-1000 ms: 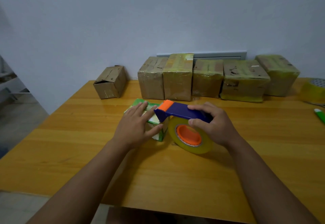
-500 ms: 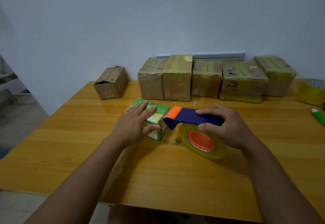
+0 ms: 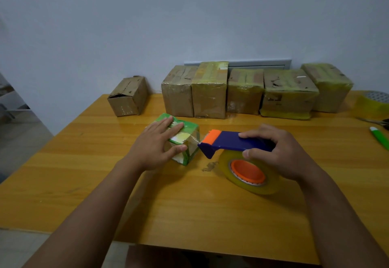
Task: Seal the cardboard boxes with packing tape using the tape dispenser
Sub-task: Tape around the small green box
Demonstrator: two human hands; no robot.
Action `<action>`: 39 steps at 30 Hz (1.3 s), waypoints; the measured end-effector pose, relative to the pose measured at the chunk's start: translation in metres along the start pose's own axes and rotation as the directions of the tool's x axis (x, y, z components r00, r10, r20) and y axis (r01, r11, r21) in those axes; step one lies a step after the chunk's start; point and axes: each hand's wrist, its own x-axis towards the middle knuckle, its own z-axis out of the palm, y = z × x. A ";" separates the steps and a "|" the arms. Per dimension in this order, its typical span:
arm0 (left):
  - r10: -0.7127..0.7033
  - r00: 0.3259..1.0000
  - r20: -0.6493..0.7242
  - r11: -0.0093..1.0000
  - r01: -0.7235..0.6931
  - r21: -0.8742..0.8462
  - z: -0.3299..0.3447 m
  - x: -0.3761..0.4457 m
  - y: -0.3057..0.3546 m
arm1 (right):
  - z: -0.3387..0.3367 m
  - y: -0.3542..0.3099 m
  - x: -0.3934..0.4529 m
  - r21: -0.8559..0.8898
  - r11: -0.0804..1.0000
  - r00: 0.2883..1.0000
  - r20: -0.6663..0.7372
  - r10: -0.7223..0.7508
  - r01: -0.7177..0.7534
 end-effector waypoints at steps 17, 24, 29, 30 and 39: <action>-0.184 0.980 -0.070 0.982 0.180 -0.057 -0.001 0.013 0.040 | 0.029 -0.034 0.052 -0.215 0.976 0.986 0.151 0.064 -0.031; -0.178 0.984 -0.006 0.984 0.178 -0.017 -0.009 0.013 0.040 | 0.031 -0.033 0.049 -0.263 0.963 0.991 0.103 0.081 -0.051; -0.144 0.989 0.015 0.990 0.144 -0.003 -0.019 0.006 0.028 | 0.027 -0.020 0.035 -0.157 0.980 0.990 -0.083 0.114 -0.126; -0.137 0.990 0.019 0.990 0.137 -0.020 -0.018 0.004 0.026 | 0.027 -0.017 0.033 -0.128 0.983 0.986 -0.111 0.121 -0.135; -0.155 0.978 -0.139 0.988 0.154 -0.024 0.002 0.005 0.028 | 0.039 -0.003 0.033 -0.061 0.995 0.927 -0.371 0.049 -0.077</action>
